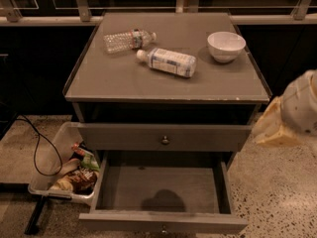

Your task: Close middle drawer

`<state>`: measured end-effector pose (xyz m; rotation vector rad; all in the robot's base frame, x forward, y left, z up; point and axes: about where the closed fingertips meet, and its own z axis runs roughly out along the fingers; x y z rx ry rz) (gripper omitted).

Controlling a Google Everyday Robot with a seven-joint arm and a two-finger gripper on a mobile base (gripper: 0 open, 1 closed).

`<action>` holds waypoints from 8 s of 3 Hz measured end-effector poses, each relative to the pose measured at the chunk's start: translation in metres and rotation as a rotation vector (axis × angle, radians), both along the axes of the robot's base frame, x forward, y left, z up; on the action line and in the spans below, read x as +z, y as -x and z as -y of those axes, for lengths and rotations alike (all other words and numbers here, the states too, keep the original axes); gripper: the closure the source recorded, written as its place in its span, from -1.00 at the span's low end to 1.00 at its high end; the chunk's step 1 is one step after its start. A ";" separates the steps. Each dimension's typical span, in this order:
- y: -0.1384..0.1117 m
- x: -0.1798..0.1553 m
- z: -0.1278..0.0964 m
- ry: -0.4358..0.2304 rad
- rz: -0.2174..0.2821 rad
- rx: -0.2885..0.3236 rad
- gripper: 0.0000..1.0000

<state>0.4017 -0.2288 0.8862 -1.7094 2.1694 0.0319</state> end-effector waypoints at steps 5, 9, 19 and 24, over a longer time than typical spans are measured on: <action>0.012 -0.177 -0.009 -0.211 -0.058 -0.021 1.00; 0.041 -0.337 -0.040 -0.271 -0.218 -0.029 1.00; 0.035 -0.479 -0.056 -0.248 -0.075 0.011 -0.71; -0.068 -0.464 -0.051 -0.282 0.067 -0.021 1.00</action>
Offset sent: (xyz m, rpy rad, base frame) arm -0.0142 -0.0056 -0.0351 0.0099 0.0453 0.0008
